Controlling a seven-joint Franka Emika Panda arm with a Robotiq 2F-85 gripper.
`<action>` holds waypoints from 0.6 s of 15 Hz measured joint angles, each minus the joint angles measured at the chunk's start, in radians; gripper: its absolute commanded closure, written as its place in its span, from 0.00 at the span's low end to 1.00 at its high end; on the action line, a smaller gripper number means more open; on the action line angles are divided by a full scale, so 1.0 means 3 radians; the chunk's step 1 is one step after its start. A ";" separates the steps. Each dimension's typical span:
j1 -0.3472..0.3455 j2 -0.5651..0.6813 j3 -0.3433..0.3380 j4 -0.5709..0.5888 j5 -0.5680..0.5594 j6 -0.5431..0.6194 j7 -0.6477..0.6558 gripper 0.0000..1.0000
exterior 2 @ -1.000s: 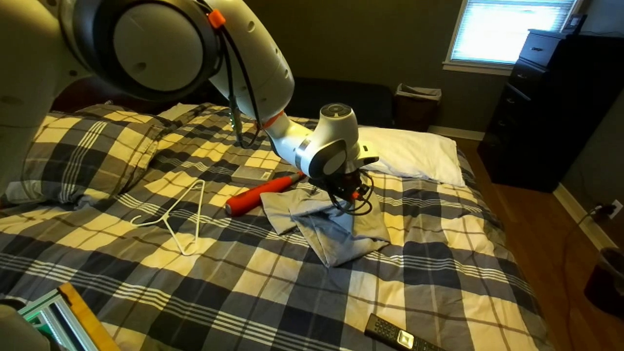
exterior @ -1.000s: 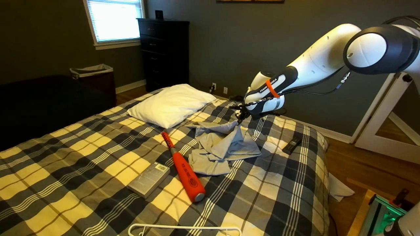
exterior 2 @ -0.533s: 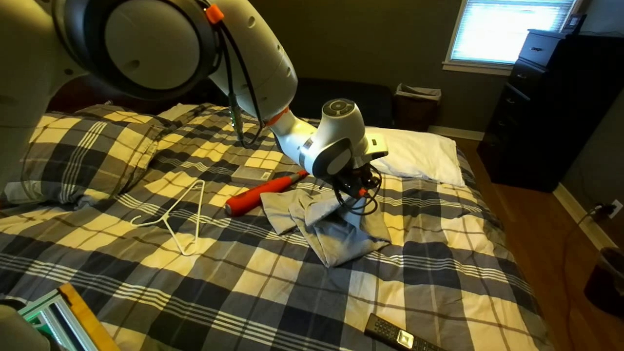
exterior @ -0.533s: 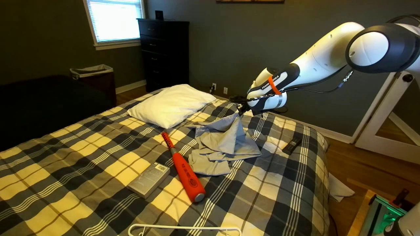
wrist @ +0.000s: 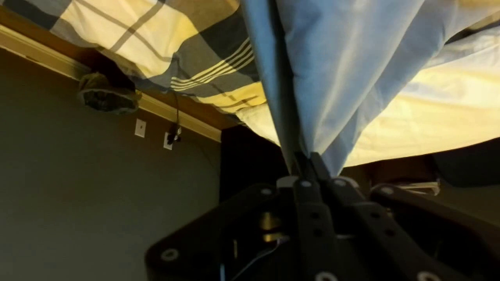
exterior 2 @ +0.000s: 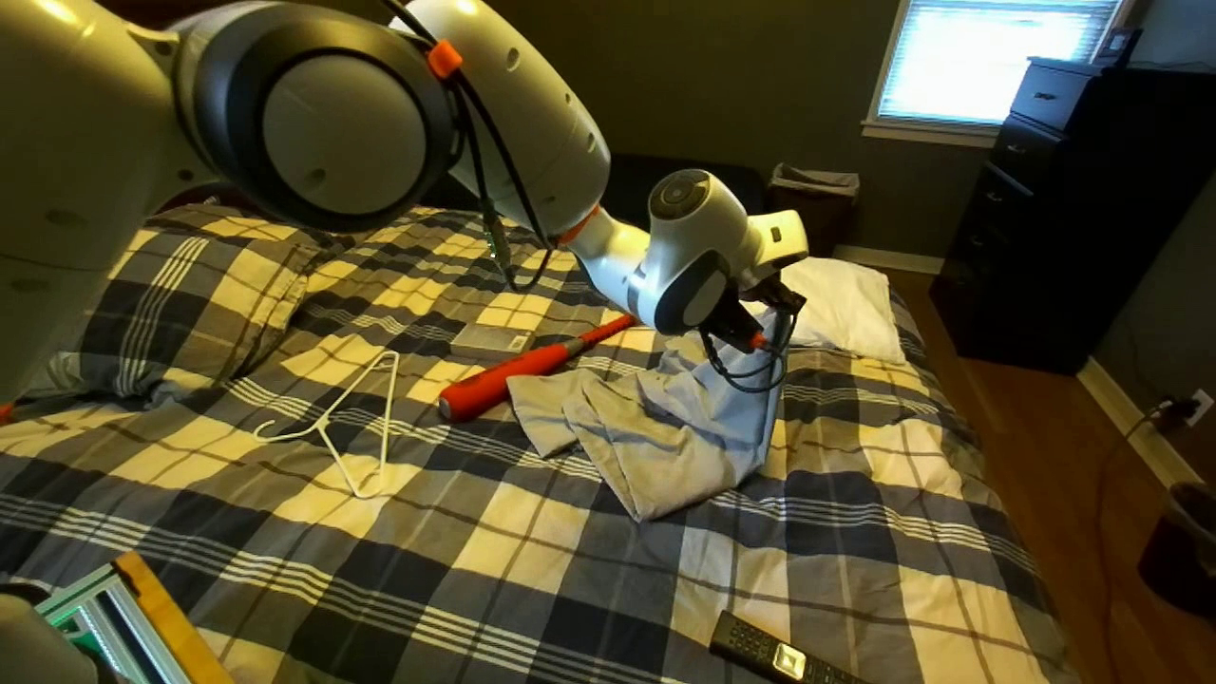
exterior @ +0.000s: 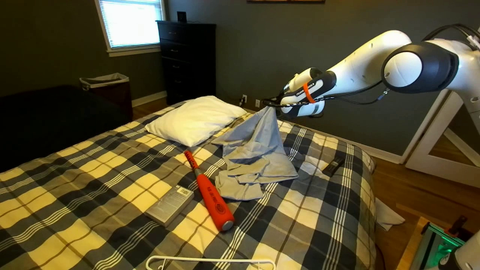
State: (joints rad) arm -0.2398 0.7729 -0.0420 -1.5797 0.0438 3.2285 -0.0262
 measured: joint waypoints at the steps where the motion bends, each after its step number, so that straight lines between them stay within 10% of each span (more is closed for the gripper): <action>1: -0.0001 0.0019 -0.0019 0.0040 0.0002 0.0000 0.0015 1.00; 9: -0.0054 0.0242 -0.0247 0.0394 0.0002 0.0004 0.0073 0.93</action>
State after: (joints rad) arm -0.2561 0.8456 -0.1160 -1.4615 0.0445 3.2295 -0.0041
